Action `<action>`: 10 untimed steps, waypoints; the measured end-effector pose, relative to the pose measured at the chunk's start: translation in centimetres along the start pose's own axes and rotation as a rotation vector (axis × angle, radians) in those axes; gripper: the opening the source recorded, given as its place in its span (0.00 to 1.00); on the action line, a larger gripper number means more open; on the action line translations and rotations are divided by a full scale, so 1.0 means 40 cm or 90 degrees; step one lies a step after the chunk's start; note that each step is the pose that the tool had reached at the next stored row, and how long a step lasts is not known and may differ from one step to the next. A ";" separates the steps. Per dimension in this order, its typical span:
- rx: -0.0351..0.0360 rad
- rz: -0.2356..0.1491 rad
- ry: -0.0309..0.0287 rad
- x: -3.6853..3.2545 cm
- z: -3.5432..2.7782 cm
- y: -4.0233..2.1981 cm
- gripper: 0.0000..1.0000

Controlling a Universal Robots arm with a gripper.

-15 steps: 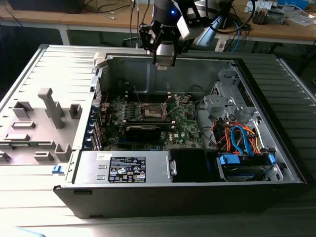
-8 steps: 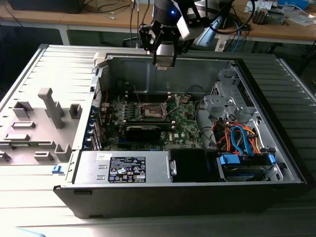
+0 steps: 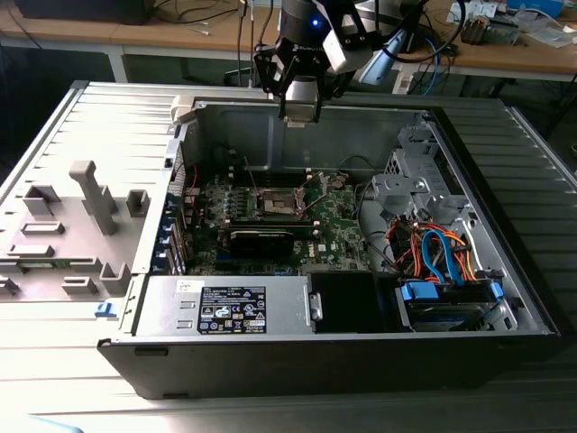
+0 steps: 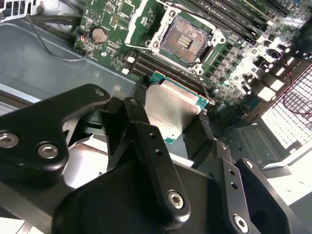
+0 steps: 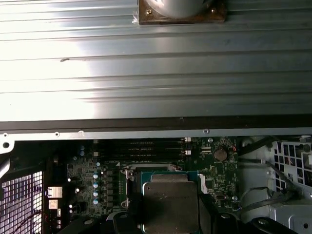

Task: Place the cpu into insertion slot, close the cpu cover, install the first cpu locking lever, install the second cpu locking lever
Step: 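Place the cpu into insertion slot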

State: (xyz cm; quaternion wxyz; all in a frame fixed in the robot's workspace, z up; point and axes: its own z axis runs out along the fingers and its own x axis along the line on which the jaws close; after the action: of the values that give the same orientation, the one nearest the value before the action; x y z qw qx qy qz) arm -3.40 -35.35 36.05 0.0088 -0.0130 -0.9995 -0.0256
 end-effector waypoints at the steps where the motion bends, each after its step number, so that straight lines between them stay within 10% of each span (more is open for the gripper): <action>1: 0.0004 0.000 0.0000 0.000 0.000 0.000 0.55; 10: 0.0029 0.000 -0.0001 0.000 0.001 0.000 0.55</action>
State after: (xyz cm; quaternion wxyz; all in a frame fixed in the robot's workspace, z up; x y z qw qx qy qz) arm -3.40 -35.35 36.02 0.0088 -0.0130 -0.9996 -0.0232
